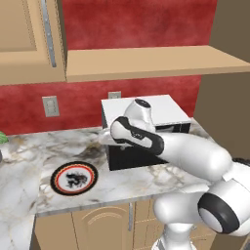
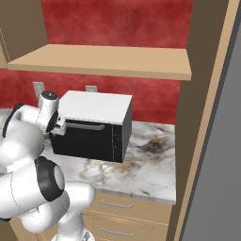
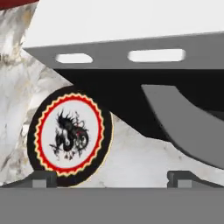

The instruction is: Pull the toaster oven rack outwards. Pick up the baguette from the plate and place it on the toaster oven rack. Close the toaster oven door fully and set the temperature to the lowest setting.

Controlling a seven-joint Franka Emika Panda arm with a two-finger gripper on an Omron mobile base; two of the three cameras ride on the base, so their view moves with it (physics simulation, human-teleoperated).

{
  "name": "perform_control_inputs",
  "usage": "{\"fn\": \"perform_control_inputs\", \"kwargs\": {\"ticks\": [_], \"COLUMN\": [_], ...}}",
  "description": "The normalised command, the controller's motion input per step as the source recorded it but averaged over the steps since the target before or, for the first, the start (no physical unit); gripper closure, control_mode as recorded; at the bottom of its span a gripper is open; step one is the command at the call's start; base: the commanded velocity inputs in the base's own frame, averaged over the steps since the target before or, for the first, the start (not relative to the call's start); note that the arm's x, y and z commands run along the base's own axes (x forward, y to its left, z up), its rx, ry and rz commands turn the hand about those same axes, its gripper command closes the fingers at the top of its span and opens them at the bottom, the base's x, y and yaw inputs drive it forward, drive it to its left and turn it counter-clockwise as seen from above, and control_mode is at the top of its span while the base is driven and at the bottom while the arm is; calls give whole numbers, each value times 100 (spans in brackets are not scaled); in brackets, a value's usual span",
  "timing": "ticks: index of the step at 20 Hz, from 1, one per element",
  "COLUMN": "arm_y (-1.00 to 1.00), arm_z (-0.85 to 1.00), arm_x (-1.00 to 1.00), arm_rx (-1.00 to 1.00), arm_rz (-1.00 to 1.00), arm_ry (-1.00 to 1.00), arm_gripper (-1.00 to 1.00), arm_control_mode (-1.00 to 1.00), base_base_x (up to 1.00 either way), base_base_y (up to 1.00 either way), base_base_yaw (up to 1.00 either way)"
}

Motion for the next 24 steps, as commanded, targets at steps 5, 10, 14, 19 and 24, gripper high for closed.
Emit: {"fn": "perform_control_inputs", "kwargs": {"ticks": [5, 10, 14, 19, 24], "arm_y": [-57, -57, -59, -67, -63], "arm_z": [25, 22, 8, 5, 34], "arm_x": [0, 0, -10, -36, -40], "arm_rx": [3, 6, 8, 11, 16], "arm_rz": [21, 11, 10, 3, 0], "arm_ry": [-48, -65, -68, -57, -33], "arm_gripper": [-100, -100, -100, -100, -100], "arm_control_mode": [-100, -100, -100, -100, -100], "base_base_x": [0, 0, 0, 0, 0], "base_base_y": [0, 0, 0, 0, 0], "base_base_yaw": [0, 0, 0, 0, 0]}}
